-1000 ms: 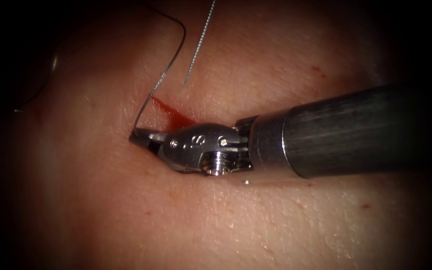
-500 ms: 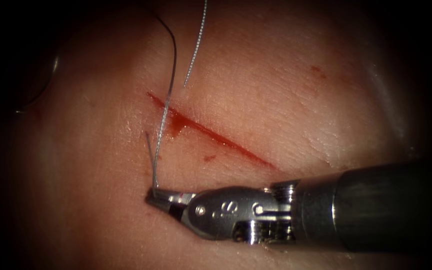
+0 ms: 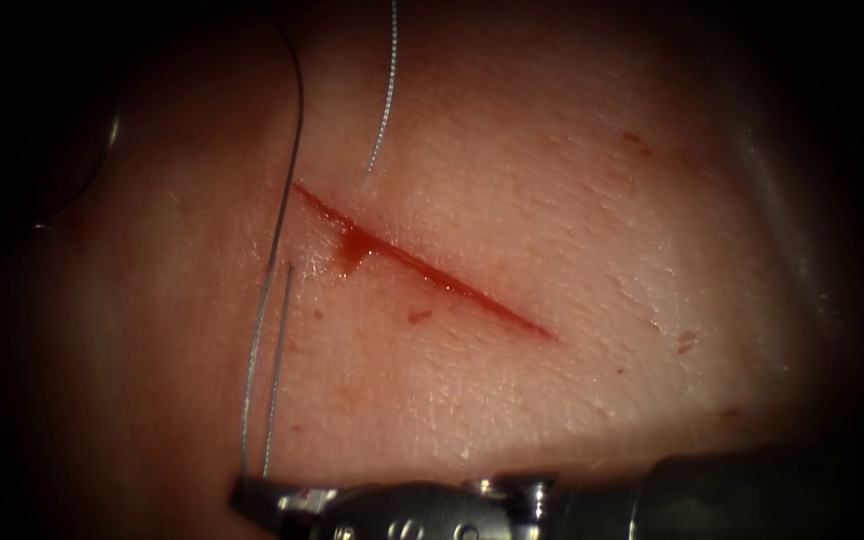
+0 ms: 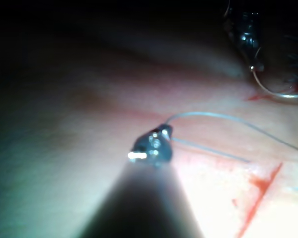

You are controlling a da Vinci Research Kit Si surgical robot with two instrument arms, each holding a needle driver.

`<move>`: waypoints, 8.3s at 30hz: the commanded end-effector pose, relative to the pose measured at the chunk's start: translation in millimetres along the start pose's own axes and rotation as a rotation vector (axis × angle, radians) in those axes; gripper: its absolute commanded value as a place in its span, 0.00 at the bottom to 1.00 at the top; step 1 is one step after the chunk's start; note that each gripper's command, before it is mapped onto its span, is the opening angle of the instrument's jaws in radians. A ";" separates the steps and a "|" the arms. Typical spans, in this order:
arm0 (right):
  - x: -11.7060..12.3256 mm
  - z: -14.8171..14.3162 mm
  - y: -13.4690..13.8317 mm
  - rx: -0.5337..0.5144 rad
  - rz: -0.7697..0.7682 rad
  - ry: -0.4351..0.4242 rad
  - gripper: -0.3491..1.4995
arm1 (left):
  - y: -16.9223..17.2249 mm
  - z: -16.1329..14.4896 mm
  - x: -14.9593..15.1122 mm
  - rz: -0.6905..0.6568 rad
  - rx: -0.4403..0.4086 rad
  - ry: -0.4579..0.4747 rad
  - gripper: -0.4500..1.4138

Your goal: Wound Closure

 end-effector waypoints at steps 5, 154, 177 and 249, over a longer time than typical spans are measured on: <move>0.9 0.3 -3.1 0.043 -0.008 0.009 0.00 | 0.4 0.6 -0.8 -0.002 -0.002 0.000 0.00; -6.6 7.7 14.7 -0.217 -0.124 0.029 0.80 | 2.1 2.8 -1.2 -0.016 -0.015 0.047 0.00; -2.7 0.6 7.6 -0.101 -0.142 0.117 0.00 | 2.1 2.8 -1.2 -0.016 -0.015 0.047 0.00; -7.6 7.5 14.9 -0.172 -0.141 0.093 0.00 | 2.5 3.2 -1.4 -0.012 -0.028 0.047 0.00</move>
